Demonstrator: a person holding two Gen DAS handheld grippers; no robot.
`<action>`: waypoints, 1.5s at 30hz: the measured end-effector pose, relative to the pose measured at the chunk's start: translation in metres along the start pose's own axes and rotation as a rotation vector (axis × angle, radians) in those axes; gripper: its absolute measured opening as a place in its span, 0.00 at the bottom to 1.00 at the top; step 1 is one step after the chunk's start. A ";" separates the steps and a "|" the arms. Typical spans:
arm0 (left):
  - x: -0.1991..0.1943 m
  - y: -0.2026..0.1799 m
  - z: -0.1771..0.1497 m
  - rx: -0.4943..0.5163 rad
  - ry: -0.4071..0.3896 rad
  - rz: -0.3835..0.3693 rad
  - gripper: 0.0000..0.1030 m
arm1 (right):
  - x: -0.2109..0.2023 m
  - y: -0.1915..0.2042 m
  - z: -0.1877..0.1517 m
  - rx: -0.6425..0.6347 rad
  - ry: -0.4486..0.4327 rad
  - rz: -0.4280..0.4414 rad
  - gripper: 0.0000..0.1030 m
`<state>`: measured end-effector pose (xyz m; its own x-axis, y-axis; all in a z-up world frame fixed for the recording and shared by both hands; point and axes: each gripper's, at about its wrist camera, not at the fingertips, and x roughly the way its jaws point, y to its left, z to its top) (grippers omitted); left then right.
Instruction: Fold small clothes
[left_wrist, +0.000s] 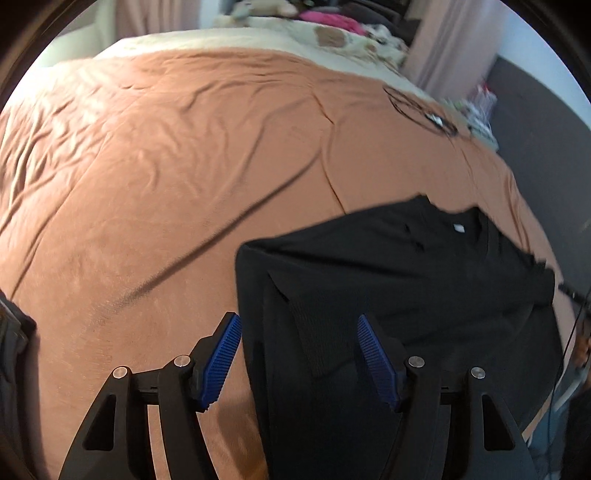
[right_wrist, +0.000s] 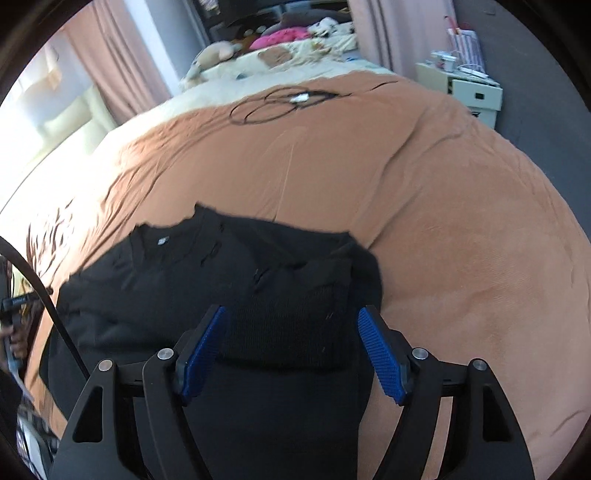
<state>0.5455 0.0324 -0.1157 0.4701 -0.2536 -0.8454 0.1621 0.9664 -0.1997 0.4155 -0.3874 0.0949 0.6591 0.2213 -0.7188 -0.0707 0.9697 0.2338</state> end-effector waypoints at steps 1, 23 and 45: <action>0.002 -0.002 -0.002 0.011 0.009 -0.001 0.65 | 0.000 -0.001 0.000 -0.003 0.013 -0.007 0.70; 0.054 -0.023 -0.008 0.246 0.129 0.239 0.67 | 0.056 0.030 0.015 -0.237 0.154 -0.282 0.70; 0.069 0.007 0.086 0.016 -0.020 0.192 0.67 | 0.089 0.015 0.089 -0.061 -0.023 -0.228 0.70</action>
<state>0.6534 0.0181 -0.1328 0.5105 -0.0656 -0.8574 0.0812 0.9963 -0.0279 0.5395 -0.3619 0.0929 0.6803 -0.0058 -0.7329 0.0376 0.9989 0.0270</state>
